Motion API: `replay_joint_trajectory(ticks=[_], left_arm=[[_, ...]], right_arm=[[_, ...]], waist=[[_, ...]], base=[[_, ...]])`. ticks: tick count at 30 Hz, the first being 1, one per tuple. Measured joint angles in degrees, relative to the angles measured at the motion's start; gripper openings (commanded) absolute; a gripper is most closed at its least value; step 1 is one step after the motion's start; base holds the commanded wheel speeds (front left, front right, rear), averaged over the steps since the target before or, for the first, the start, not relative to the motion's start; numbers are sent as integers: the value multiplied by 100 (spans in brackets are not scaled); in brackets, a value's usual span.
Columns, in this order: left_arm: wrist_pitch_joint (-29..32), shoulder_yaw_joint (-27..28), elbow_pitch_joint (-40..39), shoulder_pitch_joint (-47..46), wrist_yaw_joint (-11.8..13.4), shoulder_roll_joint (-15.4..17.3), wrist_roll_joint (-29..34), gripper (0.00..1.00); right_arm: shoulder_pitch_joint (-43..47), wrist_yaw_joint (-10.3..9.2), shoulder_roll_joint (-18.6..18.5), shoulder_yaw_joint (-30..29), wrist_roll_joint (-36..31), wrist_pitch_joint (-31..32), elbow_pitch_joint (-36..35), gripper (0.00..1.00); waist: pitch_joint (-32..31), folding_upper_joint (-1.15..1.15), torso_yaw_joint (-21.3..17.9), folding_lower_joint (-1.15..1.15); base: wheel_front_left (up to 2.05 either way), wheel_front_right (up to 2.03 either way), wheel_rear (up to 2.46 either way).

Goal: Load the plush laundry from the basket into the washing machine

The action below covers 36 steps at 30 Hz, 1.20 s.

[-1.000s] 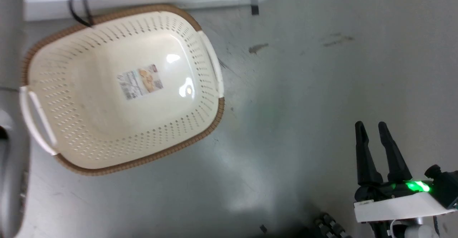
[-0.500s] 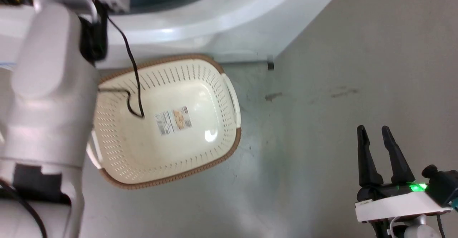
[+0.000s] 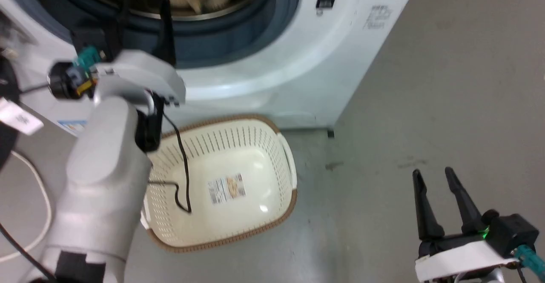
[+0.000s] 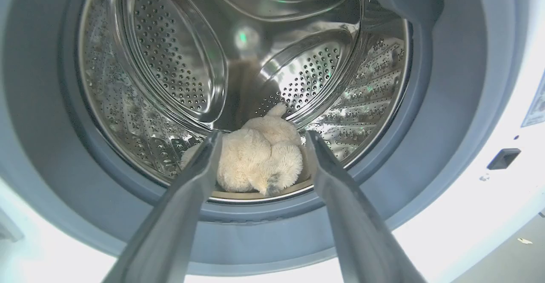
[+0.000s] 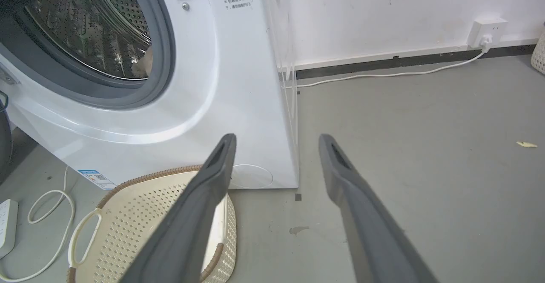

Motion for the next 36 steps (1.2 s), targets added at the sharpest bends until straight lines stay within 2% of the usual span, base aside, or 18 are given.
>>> replay_joint_trajectory(ticks=[4,18,32,36], left_arm=[[0,45,47,544,-22,-105,-23,100],[-1,226,-205,1703,-31,-213,-104,100],[0,375,-1251,3114,92,-179,-37,100],[0,422,-1622,3527,204,-185,-12,100]], right_arm=[[116,0,0,-7,-224,123,15,100],[473,0,0,-13,-358,434,-82,100],[770,0,0,-16,-316,511,-125,100],[794,0,0,-4,-311,541,-144,100]], waist=[[-578,0,87,0],[-1680,0,310,0],[-2184,0,468,0],[-2233,0,474,0]], base=[[0,0,0],[0,0,0],[0,0,0],[0,0,0]])
